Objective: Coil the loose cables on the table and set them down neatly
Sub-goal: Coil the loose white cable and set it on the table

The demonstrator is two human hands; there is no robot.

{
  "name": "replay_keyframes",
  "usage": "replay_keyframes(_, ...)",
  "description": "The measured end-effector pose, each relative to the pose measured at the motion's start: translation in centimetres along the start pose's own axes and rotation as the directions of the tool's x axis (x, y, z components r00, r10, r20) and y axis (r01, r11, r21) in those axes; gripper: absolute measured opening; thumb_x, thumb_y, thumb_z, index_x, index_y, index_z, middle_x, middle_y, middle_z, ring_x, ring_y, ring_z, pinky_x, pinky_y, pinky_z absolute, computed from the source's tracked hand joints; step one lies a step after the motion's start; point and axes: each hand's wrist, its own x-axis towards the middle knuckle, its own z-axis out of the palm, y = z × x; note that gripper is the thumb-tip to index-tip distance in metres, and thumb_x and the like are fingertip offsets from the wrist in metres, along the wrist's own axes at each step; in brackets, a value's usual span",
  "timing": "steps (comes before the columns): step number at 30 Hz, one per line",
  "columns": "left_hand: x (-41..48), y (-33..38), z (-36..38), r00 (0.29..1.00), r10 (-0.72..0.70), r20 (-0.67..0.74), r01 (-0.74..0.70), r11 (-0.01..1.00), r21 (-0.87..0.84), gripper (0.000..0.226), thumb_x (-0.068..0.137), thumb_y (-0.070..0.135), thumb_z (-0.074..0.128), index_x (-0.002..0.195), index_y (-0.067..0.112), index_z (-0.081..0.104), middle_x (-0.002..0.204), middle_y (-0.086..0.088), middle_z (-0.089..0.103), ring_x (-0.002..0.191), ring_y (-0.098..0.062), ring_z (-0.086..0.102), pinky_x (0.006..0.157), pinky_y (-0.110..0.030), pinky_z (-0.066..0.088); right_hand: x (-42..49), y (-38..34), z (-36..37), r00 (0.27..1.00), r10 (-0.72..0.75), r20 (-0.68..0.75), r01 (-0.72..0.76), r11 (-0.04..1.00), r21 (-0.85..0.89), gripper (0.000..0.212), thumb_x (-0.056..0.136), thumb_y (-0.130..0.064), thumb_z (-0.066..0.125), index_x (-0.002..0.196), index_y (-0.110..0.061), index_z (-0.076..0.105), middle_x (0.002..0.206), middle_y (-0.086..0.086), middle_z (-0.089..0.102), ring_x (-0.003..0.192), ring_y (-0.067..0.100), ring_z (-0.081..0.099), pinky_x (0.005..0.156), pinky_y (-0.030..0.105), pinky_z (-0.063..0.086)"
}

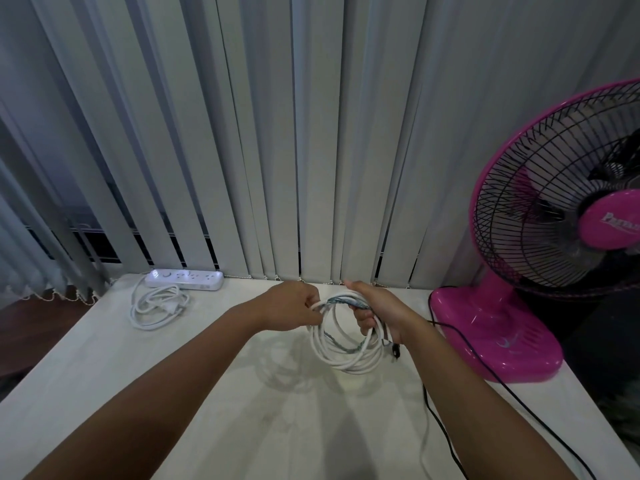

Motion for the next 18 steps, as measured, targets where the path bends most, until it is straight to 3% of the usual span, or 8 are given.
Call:
replay_keyframes(2,-0.11,0.07,0.26,0.995,0.062,-0.081,-0.048,0.984,0.172,0.011,0.079,0.035,0.064,0.078,0.025,0.059,0.085,0.003,0.067,0.079,-0.018,0.058,0.072,-0.033,0.046,0.06,0.1,-0.13,1.0,0.0,-0.007,0.0,1.0,0.026,0.038,0.093,-0.041,0.055,0.065,-0.015,0.048,0.045,0.0,0.03,0.034,0.01,0.025,0.035,0.019,0.023)
replay_keyframes(3,-0.23,0.07,0.33,0.988,0.099,-0.12,-0.077,0.981,0.178,0.011,0.08,0.036,0.065,0.08,0.025,0.061,0.086,0.005,0.067,0.082,-0.016,0.059,0.074,-0.033,0.047,0.08,0.13,-0.26,1.0,0.005,-0.008,-0.005,0.999,0.037,0.038,0.093,-0.041,0.054,0.066,-0.015,0.048,0.045,-0.001,0.03,0.034,0.009,0.025,0.034,0.019,0.023)
replay_keyframes(6,-0.32,0.07,0.38,0.975,0.157,-0.158,-0.141,0.984,0.109,0.008,0.082,0.028,0.068,0.083,0.02,0.068,0.083,0.005,0.068,0.08,-0.014,0.059,0.072,-0.031,0.048,0.0,0.19,-0.56,1.0,0.028,-0.008,-0.027,0.998,0.053,0.039,0.093,-0.041,0.054,0.064,-0.015,0.048,0.044,-0.001,0.03,0.034,0.009,0.024,0.033,0.02,0.023)
replay_keyframes(9,-0.09,0.08,0.33,0.987,0.134,-0.084,-0.132,0.991,0.02,0.002,0.083,0.02,0.07,0.085,0.019,0.07,0.081,0.001,0.071,0.076,-0.014,0.062,0.07,-0.031,0.049,-0.06,0.35,-0.71,0.999,0.03,-0.027,-0.029,0.999,0.044,0.041,0.092,-0.042,0.054,0.063,-0.015,0.047,0.044,-0.001,0.03,0.034,0.009,0.024,0.035,0.019,0.021)
replay_keyframes(14,-0.1,0.04,0.24,0.999,0.043,0.001,-0.041,0.961,-0.274,0.03,0.087,0.023,0.068,0.109,0.03,0.049,0.079,0.005,0.069,0.066,-0.007,0.055,0.058,-0.025,0.045,-0.2,0.44,-0.6,0.999,0.015,-0.038,-0.011,0.994,0.104,0.04,0.095,-0.037,0.052,0.065,-0.011,0.048,0.043,-0.002,0.032,0.033,0.008,0.026,0.033,0.018,0.022)
replay_keyframes(18,-0.21,0.25,0.49,0.999,0.02,0.029,-0.009,0.941,-0.338,0.029,0.092,0.018,0.057,0.116,0.028,0.042,0.086,0.009,0.074,0.081,-0.007,0.062,0.077,-0.022,0.046,-0.07,0.33,-0.73,0.999,0.018,-0.049,-0.011,0.992,0.129,0.039,0.095,-0.035,0.05,0.065,-0.012,0.048,0.042,-0.002,0.03,0.033,0.008,0.025,0.034,0.017,0.02)
